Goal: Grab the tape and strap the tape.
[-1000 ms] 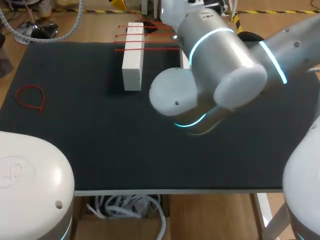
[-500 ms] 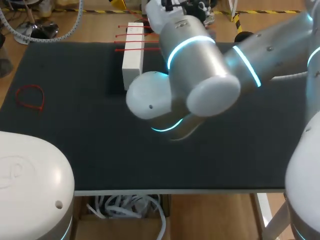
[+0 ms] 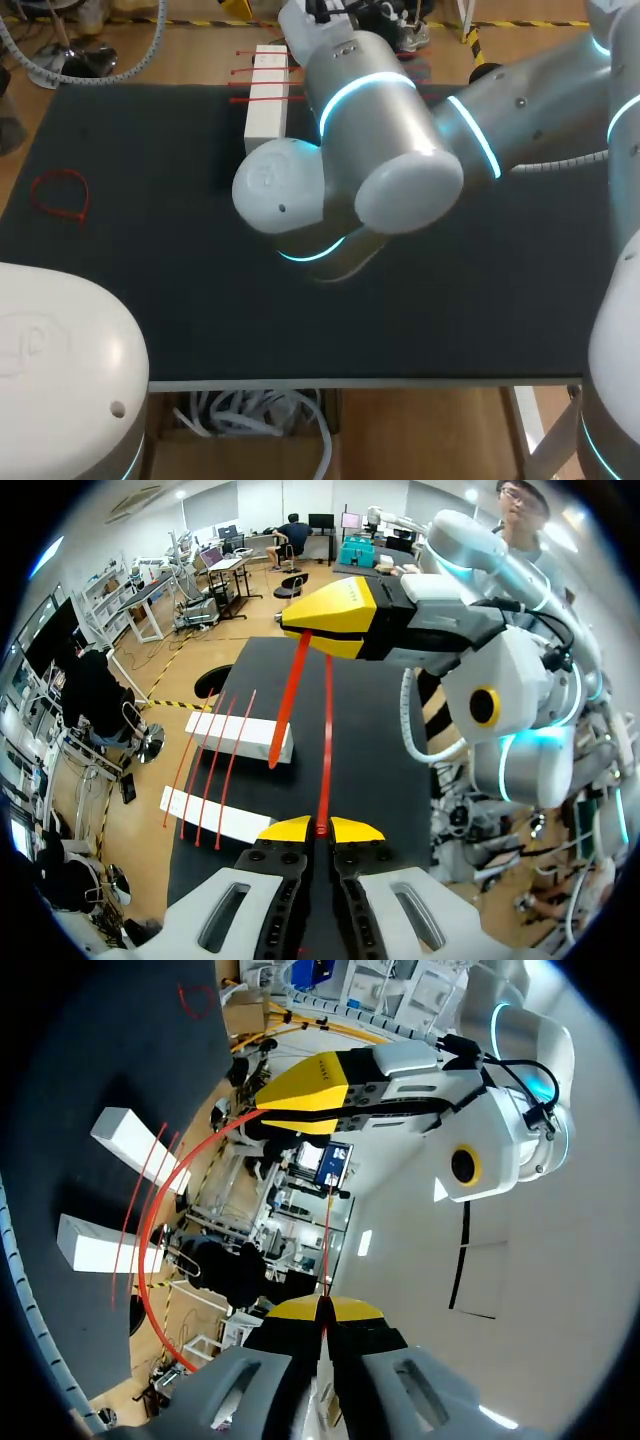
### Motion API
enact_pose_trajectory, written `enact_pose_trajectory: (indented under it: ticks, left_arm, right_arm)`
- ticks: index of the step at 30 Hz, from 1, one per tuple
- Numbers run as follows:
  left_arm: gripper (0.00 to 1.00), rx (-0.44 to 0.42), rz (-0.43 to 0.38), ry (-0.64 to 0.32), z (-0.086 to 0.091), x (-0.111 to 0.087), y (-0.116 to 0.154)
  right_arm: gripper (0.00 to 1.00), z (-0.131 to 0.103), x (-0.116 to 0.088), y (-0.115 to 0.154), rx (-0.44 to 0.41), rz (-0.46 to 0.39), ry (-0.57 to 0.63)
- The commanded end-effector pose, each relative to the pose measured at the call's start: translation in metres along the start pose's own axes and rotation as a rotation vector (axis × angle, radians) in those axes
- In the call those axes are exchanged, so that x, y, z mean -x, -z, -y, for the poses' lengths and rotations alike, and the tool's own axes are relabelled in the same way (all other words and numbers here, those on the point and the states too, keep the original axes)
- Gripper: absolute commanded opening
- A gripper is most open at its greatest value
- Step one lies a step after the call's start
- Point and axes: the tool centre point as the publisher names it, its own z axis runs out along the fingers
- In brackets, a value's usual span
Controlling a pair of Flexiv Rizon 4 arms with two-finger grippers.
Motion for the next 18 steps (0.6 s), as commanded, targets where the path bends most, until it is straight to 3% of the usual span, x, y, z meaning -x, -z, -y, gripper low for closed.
enact_pose_trajectory:
  ticks: [1, 18]
  left_arm:
    - [0.0, 0.005, 0.0, 0.001, 0.0005, -0.0003, 0.0008]
    - [0.0, 0.005, 0.0, 0.001, 0.0005, -0.0003, 0.0008]
  right_arm:
    - [0.0, 0.0121, 0.0041, 0.0025, 0.069, -0.017, 0.001]
    - [0.0, 0.0098, -0.0026, 0.0065, 0.205, -0.03, 0.216]
